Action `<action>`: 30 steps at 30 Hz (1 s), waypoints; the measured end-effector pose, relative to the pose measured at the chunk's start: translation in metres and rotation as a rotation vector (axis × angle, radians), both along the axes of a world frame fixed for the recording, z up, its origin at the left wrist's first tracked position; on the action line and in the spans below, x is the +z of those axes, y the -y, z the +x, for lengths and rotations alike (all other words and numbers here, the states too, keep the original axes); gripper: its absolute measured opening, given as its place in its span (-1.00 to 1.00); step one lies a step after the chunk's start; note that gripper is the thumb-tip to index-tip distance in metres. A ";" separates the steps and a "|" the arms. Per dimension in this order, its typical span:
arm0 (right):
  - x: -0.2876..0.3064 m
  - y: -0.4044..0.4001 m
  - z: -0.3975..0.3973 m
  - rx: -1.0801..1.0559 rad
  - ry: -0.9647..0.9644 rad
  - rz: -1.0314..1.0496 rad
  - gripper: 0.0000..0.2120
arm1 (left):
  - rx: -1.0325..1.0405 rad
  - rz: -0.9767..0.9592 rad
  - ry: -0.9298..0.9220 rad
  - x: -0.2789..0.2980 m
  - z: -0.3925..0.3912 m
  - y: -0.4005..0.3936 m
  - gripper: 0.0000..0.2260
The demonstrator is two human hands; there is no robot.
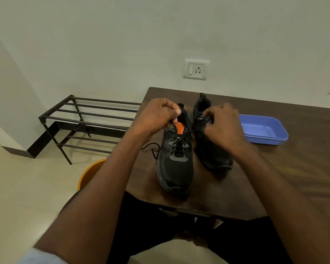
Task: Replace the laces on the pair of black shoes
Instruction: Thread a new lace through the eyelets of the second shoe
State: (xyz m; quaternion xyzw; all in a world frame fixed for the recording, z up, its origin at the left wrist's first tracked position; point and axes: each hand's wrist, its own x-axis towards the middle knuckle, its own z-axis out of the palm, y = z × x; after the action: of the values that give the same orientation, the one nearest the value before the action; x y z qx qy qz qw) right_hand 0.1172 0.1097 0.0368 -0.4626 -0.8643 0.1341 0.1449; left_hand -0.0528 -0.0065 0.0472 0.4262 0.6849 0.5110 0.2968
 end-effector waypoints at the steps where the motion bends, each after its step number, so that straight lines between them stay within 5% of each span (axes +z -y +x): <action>1: 0.001 0.003 -0.004 0.108 -0.125 -0.070 -0.69 | -0.010 0.001 -0.007 0.000 0.002 -0.001 -0.92; 5: 0.006 0.023 -0.015 0.278 -0.596 -0.589 -0.87 | -0.020 0.022 0.035 0.002 0.006 -0.007 -0.86; 9: 0.000 0.014 -0.012 0.009 -0.469 -0.332 -0.93 | 0.065 0.017 0.021 -0.005 -0.007 -0.009 -0.96; 14: 0.000 0.017 -0.016 0.280 -0.439 -0.460 -0.73 | 0.026 0.033 0.010 -0.007 -0.005 -0.010 -0.91; 16: -0.002 0.021 -0.021 0.293 -0.523 -0.466 -0.84 | 0.031 0.026 -0.032 -0.010 -0.004 -0.013 -0.87; 22: -0.019 0.010 -0.023 0.143 -0.441 -0.294 -0.84 | -0.026 -0.240 -0.596 -0.024 -0.008 -0.017 -0.64; 30: -0.033 0.011 -0.033 0.135 -0.267 -0.084 -0.84 | -0.030 -0.301 -0.637 -0.034 -0.008 -0.020 -0.74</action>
State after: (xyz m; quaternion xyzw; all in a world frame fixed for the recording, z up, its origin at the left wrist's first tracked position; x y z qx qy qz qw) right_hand 0.0839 0.0992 0.0042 -0.3869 -0.8602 0.2398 0.2298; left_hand -0.0611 0.0131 0.0133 0.5256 0.8045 0.2411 0.1352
